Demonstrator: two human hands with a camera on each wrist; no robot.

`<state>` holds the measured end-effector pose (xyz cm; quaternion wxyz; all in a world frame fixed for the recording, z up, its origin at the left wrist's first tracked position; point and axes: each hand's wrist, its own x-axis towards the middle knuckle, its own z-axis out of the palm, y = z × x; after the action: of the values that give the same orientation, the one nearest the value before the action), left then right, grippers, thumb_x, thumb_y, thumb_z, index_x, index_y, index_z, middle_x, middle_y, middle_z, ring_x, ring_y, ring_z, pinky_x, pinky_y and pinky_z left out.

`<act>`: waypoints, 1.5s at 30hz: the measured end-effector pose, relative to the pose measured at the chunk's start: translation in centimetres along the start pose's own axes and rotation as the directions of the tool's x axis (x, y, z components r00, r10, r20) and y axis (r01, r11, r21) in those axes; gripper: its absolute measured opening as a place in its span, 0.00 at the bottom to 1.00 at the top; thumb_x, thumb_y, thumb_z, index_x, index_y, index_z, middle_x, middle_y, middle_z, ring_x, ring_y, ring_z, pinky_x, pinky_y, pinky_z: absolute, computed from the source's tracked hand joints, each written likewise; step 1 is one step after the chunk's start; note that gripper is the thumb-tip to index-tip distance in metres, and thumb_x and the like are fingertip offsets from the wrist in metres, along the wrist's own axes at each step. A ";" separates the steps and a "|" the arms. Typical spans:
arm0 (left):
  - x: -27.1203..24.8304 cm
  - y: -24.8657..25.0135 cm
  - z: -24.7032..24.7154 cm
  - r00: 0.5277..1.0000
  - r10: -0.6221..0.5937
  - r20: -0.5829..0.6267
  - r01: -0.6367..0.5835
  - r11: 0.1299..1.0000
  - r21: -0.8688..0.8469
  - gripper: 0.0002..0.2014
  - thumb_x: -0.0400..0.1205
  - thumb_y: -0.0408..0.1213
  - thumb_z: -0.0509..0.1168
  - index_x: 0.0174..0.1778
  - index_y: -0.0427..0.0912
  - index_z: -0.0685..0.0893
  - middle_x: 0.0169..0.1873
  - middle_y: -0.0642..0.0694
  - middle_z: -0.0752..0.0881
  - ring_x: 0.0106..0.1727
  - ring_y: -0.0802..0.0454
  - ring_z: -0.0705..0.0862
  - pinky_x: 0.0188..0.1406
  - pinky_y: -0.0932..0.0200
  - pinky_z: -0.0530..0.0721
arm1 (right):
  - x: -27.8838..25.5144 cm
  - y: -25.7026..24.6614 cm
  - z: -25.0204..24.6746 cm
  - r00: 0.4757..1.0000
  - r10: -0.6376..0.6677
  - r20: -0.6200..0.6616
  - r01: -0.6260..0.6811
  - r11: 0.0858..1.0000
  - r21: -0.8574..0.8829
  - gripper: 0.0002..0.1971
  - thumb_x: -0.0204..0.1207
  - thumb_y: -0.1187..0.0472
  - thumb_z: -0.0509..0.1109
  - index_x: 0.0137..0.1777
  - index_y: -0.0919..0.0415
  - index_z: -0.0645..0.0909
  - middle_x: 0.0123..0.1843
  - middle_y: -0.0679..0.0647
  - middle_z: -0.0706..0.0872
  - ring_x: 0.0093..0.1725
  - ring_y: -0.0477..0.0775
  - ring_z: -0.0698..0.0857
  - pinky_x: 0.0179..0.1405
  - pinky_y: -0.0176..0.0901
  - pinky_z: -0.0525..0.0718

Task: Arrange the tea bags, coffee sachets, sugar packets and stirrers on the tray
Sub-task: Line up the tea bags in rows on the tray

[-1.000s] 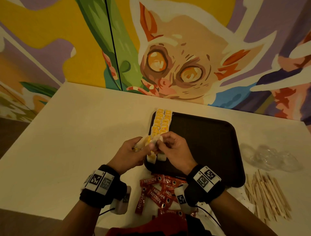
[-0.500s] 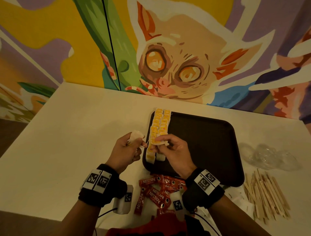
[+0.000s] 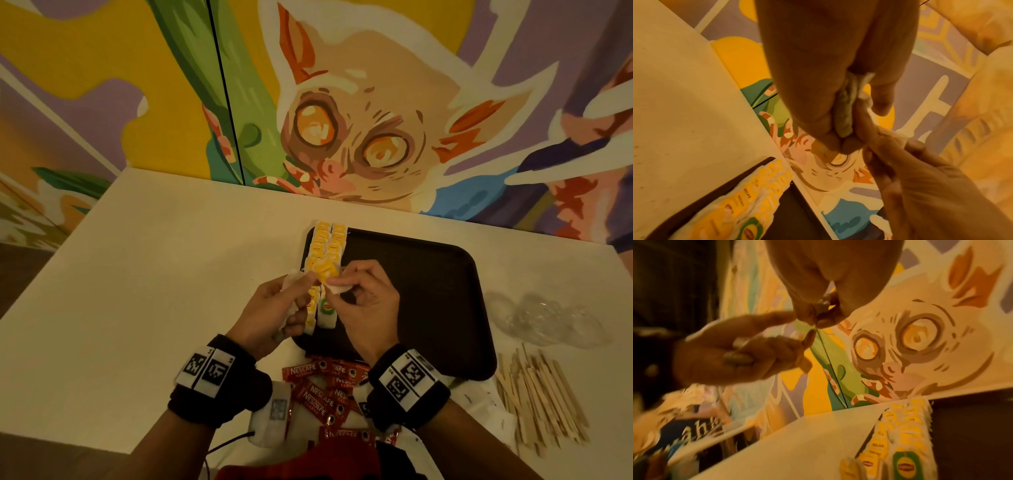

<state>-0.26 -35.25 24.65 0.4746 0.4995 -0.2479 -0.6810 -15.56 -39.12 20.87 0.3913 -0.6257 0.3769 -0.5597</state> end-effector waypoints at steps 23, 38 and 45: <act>0.6 0.3 -1.0 0.737 0.663 0.133 -0.546 0.469 0.694 0.12 0.74 0.35 0.75 0.51 0.55 0.90 0.31 0.48 0.85 0.34 0.55 0.82 0.31 0.69 0.76 | 1.7 -3.7 -1.1 0.915 0.287 0.284 -0.268 0.958 -0.105 0.07 0.77 0.59 0.75 0.54 0.51 0.89 0.47 0.51 0.92 0.49 0.52 0.90 0.52 0.57 0.88; 0.4 0.6 -0.6 0.734 0.676 0.070 -0.570 0.556 0.605 0.12 0.73 0.39 0.73 0.52 0.48 0.91 0.37 0.44 0.88 0.37 0.52 0.85 0.38 0.63 0.83 | 2.1 -4.4 -1.1 0.953 0.242 0.181 -0.251 0.967 0.032 0.10 0.70 0.73 0.78 0.46 0.57 0.88 0.45 0.51 0.92 0.48 0.51 0.91 0.51 0.45 0.89; 0.5 0.5 -0.5 0.759 0.649 0.056 -0.526 0.560 0.640 0.07 0.77 0.35 0.73 0.48 0.45 0.92 0.37 0.49 0.88 0.32 0.65 0.83 0.34 0.74 0.76 | 2.4 -5.0 -1.4 0.961 0.208 0.180 -0.224 0.972 0.068 0.10 0.71 0.71 0.78 0.48 0.58 0.87 0.46 0.51 0.92 0.48 0.49 0.91 0.50 0.37 0.87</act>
<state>0.32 -35.83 24.64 0.5034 0.5752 -0.5646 -0.3114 -16.56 -39.32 26.49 0.5082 -0.6088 0.3830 -0.4737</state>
